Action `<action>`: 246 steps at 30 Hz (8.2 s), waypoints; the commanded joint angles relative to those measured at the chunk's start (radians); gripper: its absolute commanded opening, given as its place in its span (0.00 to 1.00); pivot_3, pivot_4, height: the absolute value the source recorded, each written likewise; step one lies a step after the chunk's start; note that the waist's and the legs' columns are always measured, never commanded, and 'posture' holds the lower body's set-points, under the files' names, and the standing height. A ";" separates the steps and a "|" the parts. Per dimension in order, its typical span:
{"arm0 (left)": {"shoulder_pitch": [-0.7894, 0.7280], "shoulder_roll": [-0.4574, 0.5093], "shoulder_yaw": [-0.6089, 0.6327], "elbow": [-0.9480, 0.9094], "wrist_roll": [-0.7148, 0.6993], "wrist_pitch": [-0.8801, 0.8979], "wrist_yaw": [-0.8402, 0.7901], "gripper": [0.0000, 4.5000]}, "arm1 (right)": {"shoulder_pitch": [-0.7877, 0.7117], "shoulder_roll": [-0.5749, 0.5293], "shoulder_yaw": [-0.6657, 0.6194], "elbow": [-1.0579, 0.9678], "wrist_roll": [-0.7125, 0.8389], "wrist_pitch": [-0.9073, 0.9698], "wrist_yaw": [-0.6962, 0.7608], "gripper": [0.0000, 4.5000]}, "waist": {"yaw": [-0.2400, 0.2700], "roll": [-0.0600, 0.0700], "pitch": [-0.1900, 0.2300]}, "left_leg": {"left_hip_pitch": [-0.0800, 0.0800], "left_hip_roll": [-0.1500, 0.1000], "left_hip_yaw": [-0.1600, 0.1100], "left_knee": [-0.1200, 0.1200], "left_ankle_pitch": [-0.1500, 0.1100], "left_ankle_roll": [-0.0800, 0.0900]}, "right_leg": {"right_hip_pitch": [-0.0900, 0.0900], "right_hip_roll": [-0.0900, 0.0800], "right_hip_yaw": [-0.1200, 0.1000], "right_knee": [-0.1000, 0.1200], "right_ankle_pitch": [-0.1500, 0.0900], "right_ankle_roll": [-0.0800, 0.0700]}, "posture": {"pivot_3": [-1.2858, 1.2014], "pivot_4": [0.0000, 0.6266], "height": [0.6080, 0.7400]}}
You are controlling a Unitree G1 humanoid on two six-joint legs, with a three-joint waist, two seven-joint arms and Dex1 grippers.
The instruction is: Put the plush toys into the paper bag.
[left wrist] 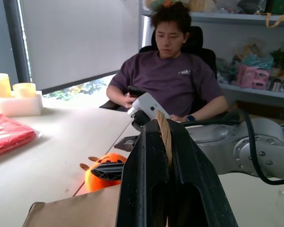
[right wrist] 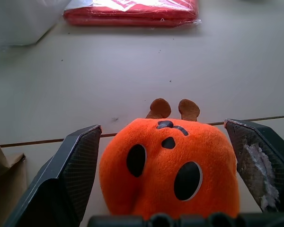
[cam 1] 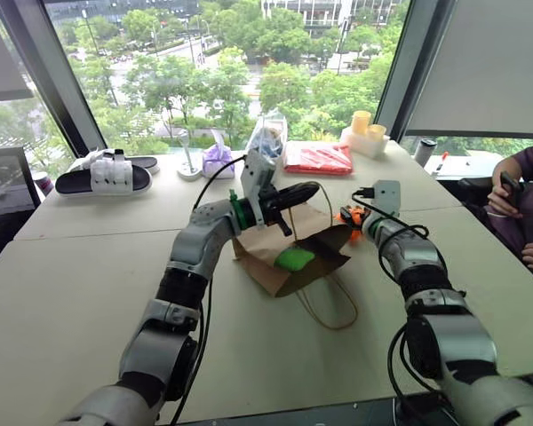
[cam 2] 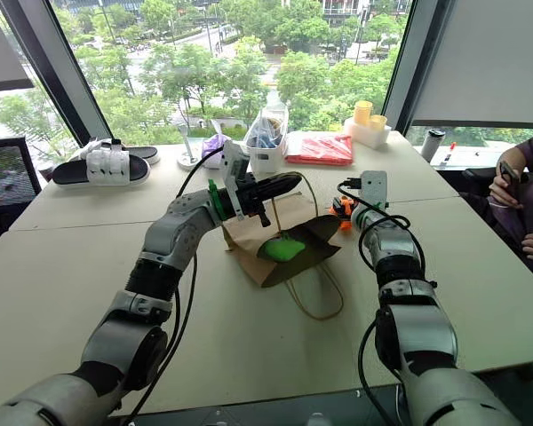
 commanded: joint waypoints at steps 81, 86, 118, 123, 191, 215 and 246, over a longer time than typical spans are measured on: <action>-0.144 -0.080 0.134 0.158 -0.153 0.046 0.038 0.00 | 1.086 -0.115 -0.462 -1.694 0.882 0.875 0.081 0.93 | 0.024 -0.001 0.000 | 0.001 0.001 -0.002 0.004 -0.005 0.009 | 0.005 0.002 -0.002 -0.007 -0.001 0.001 | 0.52 0.24 1.00; -0.153 -0.078 0.138 0.169 -0.143 0.028 0.040 0.00 | 1.138 -0.007 -0.419 -1.640 0.891 0.820 0.062 0.93 | 0.025 -0.001 0.000 | 0.002 0.001 -0.002 0.004 -0.005 0.009 | 0.006 0.002 -0.002 -0.007 -0.001 0.001 | 0.52 0.24 1.00; -0.316 0.030 0.218 0.264 -0.172 0.156 0.107 0.00 | 0.823 -0.071 -0.407 -1.639 1.505 0.554 -0.114 0.01 | 0.023 0.000 0.000 | 0.001 0.001 -0.003 0.004 -0.005 0.009 | 0.006 0.003 -0.003 -0.007 -0.001 0.001 | 0.52 0.24 1.00; -0.343 0.051 0.172 0.360 -0.099 0.142 0.088 0.00 | 0.718 -0.117 -0.357 -1.572 1.563 0.498 -0.165 0.01 | 0.025 0.000 0.000 | 0.001 0.001 -0.003 0.003 -0.005 0.009 | 0.006 0.002 -0.003 -0.008 -0.001 0.002 | 0.52 0.24 1.00; 0.044 0.134 -0.011 0.215 0.009 0.030 -0.384 1.00 | 0.732 0.029 0.031 -1.314 0.845 0.467 0.089 0.02 | 0.021 -0.001 0.000 | 0.001 0.002 -0.003 0.004 -0.005 0.009 | 0.003 0.003 -0.002 -0.005 -0.001 0.001 | 0.52 0.24 1.00; -0.013 0.014 0.026 0.279 0.049 -0.092 -0.197 0.02 | 0.957 -0.022 -0.083 -1.543 0.971 0.554 0.159 0.00 | 0.026 -0.001 0.000 | 0.000 0.001 -0.003 0.004 -0.005 0.009 | 0.004 0.002 -0.002 -0.006 -0.001 0.001 | 0.52 0.24 1.00; -0.118 0.232 0.052 0.548 0.163 -0.337 -0.316 0.86 | 1.091 -0.143 -0.208 -1.570 1.109 0.553 0.210 0.00 | 0.025 -0.001 0.000 | 0.002 0.002 -0.003 0.004 -0.005 0.009 | 0.006 0.003 -0.002 -0.007 -0.001 0.001 | 0.52 0.24 1.00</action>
